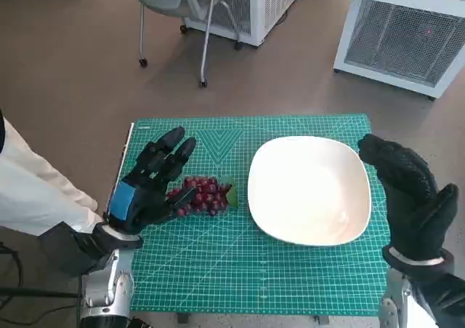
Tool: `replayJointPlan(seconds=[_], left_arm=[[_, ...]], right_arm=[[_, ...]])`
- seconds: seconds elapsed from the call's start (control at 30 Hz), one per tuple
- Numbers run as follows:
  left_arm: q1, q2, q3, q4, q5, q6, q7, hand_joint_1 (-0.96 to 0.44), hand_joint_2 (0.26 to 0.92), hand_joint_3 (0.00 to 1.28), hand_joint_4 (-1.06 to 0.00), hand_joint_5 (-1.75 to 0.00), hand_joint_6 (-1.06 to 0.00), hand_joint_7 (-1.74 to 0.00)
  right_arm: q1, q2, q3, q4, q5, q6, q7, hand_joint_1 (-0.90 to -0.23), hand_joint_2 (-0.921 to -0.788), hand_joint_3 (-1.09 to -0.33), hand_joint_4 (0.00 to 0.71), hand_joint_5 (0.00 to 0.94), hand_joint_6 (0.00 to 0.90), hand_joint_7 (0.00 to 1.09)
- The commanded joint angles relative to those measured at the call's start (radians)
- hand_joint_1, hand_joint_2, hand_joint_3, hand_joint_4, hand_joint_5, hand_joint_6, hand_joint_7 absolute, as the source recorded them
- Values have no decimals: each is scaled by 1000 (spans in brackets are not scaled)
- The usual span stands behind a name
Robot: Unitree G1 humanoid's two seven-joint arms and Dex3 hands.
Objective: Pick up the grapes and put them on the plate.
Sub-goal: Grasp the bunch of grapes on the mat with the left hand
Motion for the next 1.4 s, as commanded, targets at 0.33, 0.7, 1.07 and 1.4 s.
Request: replayJointPlan(seconds=[0.33,0.7,1.07,1.4], left_arm=[[14,88,-38,-70,195,-23,89,-13,917,206,-229,-1,-143,-374],[64,319,-185,-405,739,289,110,-72,766,5,-11,1,-159,-54],[11,306,-359,-437,1008,498,120,-93,737,2,-7,-3,-213,-35],[-82,274,-459,-306,1069,574,135,-64,743,3,-42,-6,-245,-19]], right_arm=[[16,-1,-2,5,12,13,5,-532,-921,-529,481,2,230,437],[13,-7,-5,15,15,13,8,-531,-921,-526,482,2,234,430],[14,-3,-4,16,9,14,3,-528,-921,-529,481,1,235,423],[23,-1,-1,2,21,24,8,-529,-921,-528,482,1,236,420]])
